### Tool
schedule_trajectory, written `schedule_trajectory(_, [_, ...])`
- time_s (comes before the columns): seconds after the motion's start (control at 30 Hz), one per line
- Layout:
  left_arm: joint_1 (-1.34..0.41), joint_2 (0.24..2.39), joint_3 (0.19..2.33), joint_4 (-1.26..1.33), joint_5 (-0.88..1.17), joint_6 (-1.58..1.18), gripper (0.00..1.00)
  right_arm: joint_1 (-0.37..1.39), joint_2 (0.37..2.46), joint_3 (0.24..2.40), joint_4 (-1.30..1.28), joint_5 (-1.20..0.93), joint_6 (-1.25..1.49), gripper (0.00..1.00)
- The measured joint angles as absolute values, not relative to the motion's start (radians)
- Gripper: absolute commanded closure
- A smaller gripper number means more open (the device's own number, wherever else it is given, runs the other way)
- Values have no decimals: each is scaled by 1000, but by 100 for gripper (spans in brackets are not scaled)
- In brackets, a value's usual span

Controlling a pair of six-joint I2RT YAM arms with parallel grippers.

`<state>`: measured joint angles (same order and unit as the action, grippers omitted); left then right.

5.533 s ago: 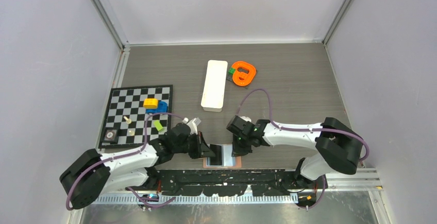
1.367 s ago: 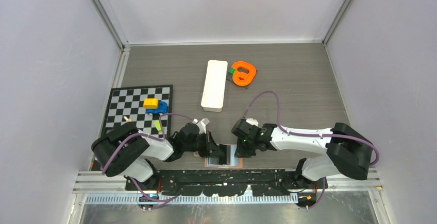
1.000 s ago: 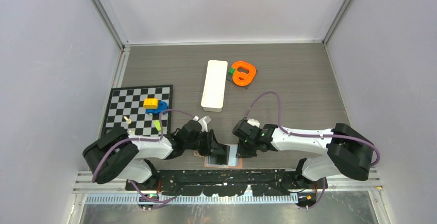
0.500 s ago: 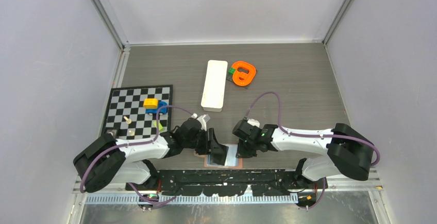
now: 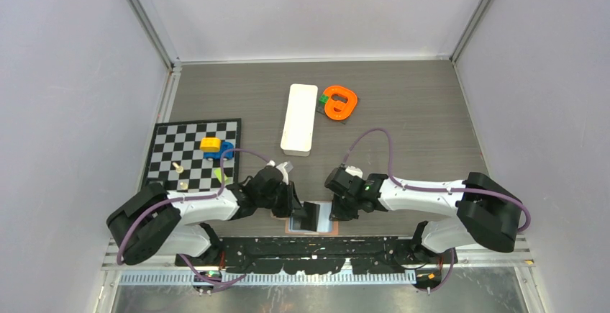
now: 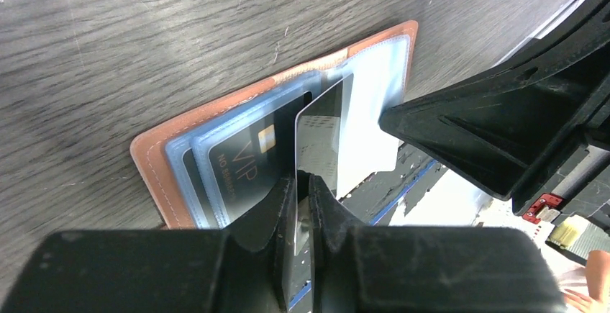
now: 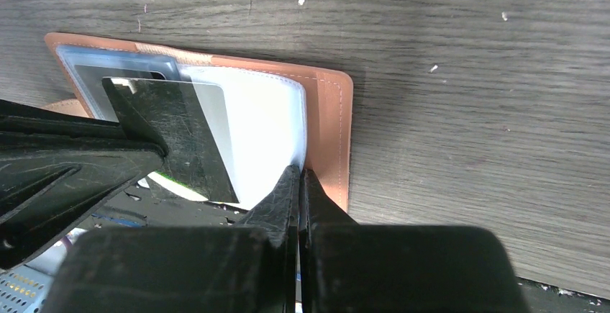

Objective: Put the credit cards into the card holder
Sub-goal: Insert the credit card into the card holder.

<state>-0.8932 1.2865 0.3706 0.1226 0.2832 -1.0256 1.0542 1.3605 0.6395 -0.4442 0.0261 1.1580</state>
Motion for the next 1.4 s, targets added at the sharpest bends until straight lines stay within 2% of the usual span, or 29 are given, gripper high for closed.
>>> schedule_trajectory(0.17, [-902,1296,370,136,274,-1045,100,1054,1360,639,-444,26,1158,100])
schedule_trajectory(0.87, [-975,1352,351,272,204,-1148,100,1054,1338,621,-437,27,1163,99])
schedule_trajectory(1.4, [-1060,1377,496,73,111,-1082,66,1055,1304,598,-445,45,1180,100])
